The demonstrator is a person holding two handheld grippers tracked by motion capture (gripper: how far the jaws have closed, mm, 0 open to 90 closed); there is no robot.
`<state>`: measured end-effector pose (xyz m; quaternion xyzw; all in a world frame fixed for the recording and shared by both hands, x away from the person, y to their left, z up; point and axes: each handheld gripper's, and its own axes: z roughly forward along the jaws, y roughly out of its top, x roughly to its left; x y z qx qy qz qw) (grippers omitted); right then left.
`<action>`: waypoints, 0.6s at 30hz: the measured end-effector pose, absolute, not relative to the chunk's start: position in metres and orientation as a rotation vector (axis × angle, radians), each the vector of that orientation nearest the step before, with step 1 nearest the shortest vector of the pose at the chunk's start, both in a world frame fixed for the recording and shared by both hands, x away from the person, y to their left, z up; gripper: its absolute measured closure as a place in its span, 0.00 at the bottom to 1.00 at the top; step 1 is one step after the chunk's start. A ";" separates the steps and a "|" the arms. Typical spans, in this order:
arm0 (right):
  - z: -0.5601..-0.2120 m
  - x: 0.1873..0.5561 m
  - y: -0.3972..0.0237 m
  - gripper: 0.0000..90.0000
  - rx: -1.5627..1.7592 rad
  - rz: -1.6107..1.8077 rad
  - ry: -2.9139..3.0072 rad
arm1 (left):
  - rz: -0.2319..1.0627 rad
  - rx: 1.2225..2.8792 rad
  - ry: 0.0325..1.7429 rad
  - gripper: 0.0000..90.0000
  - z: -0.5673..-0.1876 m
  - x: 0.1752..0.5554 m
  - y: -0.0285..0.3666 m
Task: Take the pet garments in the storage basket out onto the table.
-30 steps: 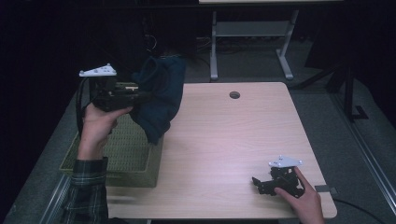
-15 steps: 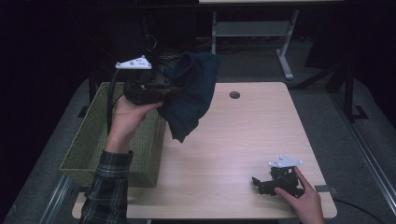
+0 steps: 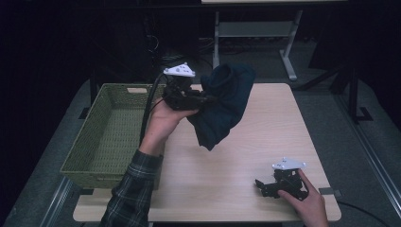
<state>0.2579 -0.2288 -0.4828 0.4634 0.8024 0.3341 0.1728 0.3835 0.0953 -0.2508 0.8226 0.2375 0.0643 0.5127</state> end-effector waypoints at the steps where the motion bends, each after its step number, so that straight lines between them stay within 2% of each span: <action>1: -0.483 0.258 -0.229 0.00 1.314 0.948 2.276 | 0.152 1.984 0.570 0.79 -0.254 0.384 0.092; 18: -0.483 0.258 -0.229 0.00 1.314 0.947 2.276 | 0.053 2.068 0.600 0.79 -0.327 0.406 0.041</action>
